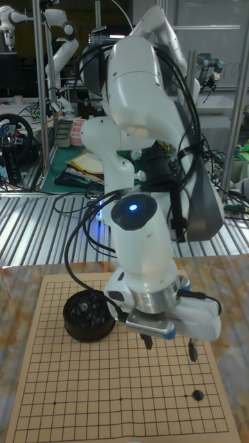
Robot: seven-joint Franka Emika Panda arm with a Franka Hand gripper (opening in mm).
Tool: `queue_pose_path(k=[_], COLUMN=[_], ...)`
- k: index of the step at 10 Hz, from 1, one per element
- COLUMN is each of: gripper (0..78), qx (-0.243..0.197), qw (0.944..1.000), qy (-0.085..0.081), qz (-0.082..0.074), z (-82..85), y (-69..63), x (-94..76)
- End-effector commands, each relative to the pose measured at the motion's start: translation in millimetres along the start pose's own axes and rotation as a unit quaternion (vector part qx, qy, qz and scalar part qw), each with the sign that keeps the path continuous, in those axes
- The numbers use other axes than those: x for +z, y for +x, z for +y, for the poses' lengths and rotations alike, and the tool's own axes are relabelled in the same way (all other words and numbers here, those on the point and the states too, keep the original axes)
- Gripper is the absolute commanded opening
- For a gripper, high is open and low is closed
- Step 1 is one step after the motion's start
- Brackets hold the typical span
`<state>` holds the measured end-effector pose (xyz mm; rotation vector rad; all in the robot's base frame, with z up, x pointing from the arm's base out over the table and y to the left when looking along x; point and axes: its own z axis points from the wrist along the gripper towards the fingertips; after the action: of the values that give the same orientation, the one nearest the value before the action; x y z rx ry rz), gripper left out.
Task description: Play the first move as black on the 3-4 point in the upper right corner of the Go board
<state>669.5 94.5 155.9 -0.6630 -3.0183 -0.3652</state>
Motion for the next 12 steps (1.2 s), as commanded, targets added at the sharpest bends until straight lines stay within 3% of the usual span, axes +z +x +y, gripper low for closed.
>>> queue_pose_path(k=[1,4,5,11,12], gripper=[77.5,77.5,77.5,77.5,77.5], qx=[-0.024,-0.065,-0.072,-0.095,-0.114], qw=[0.9995,0.9975,0.9966,0.9944,0.9915], qy=[0.021,0.029,0.039,0.046,0.062], qz=[-0.005,-0.004,-0.007,-0.003,-0.007], z=[-7.5,-16.6,-19.2,-26.4,-30.4], y=[3.6,8.2,9.8,12.8,13.1], x=[-12.6,-25.9,-29.7,-37.6,-40.1])
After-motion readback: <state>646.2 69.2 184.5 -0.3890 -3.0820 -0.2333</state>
